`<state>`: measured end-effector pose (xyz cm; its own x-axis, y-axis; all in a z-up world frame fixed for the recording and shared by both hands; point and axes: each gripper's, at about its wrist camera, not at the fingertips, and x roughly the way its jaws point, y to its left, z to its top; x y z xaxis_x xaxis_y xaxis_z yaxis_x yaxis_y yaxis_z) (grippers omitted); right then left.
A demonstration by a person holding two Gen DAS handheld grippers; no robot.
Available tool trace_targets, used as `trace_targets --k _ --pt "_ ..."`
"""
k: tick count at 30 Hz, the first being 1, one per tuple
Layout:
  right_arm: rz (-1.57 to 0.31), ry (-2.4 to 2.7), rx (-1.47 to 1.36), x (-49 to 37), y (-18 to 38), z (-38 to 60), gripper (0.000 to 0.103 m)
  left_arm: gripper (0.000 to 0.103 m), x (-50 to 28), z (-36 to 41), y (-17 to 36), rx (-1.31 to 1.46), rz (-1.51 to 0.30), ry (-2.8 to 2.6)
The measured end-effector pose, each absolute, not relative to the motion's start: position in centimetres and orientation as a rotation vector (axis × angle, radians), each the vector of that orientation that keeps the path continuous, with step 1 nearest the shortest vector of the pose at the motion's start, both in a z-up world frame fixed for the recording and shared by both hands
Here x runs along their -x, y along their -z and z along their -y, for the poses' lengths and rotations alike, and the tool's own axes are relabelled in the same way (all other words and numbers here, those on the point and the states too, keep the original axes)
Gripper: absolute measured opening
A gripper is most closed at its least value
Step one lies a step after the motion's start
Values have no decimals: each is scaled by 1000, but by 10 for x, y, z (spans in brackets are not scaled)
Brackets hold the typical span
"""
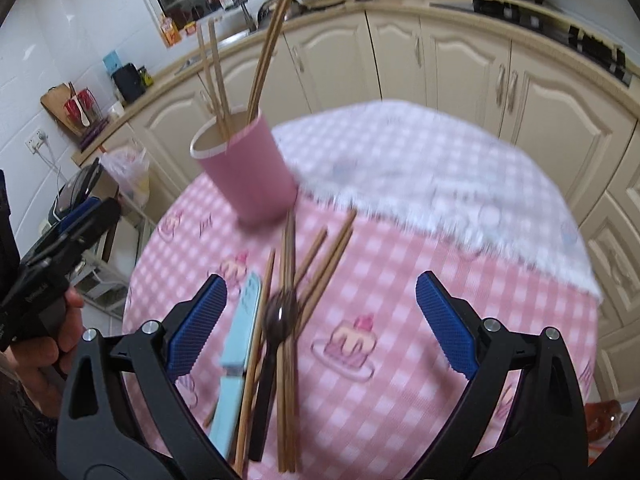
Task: Organize utensils
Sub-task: 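Lower the right gripper onto the dark spoon handle and close, then lower the left gripper onto the light-blue knife and close while the right gripper holds the spoon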
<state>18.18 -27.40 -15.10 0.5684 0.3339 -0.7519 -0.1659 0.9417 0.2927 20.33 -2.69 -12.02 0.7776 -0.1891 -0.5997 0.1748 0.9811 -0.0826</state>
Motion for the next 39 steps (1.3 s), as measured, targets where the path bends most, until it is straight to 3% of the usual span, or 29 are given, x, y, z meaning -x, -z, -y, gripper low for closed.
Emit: trace_targets --k 4,7,9,12,28,36,39 --pt "-978 -336 -192 -168 164 261 80 98 -197 28 145 14 -738 197" --pt "-1013 -368 -205 -159 172 255 62 98 -193 26 157 16 -776 188" --pt "-1033 -395 -225 -154 177 252 44 98 -189 24 167 24 -806 185" --pt "-1054 -421 -217 -149 183 243 36 98 -186 27 176 22 -841 182" --pt "-1157 -411 -234 -157 209 228 27 98 -176 54 206 -30 -960 207" --pt "-1166 -386 -216 -169 213 237 16 98 -185 71 213 -46 -1001 212" --pt "-1168 -382 -190 -173 212 235 16 98 -190 69 216 -29 -1020 203"
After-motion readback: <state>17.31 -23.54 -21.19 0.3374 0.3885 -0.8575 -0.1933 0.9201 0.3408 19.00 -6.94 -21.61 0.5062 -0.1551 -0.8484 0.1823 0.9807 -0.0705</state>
